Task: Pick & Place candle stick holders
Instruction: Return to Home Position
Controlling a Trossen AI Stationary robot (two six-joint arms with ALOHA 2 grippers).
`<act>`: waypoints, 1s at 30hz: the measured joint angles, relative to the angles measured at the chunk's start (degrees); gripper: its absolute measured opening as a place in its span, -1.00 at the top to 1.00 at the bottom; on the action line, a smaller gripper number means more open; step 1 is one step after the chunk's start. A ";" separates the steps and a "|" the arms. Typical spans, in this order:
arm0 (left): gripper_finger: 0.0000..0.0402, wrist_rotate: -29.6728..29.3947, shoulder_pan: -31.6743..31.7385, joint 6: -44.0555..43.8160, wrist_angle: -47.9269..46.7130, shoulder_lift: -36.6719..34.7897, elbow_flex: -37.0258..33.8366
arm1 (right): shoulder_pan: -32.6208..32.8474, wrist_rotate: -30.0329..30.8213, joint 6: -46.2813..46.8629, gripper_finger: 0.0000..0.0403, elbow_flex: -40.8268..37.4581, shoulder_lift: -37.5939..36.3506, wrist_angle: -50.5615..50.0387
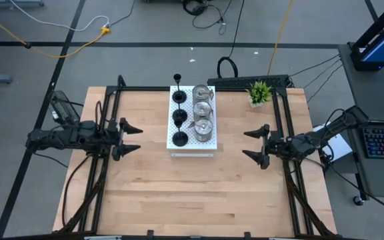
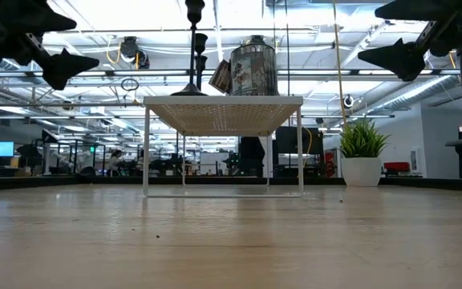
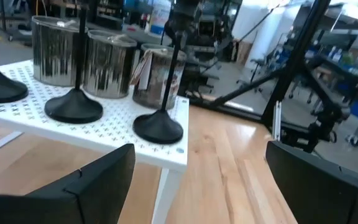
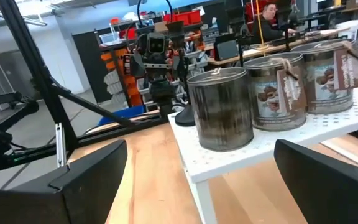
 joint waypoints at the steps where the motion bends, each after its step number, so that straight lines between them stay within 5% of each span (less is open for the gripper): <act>1: -0.82 0.05 0.00 -0.40 1.36 -0.36 -0.85 | 0.00 -0.05 0.15 -0.99 0.00 0.06 0.05; 14: -0.82 1.58 0.00 -1.54 14.90 -0.94 -10.06 | 0.00 0.01 7.58 -0.99 0.00 0.12 0.58; 30: -0.82 1.51 0.00 -6.48 14.90 -0.89 -10.34 | -0.35 -3.42 11.54 -0.99 0.00 0.86 0.35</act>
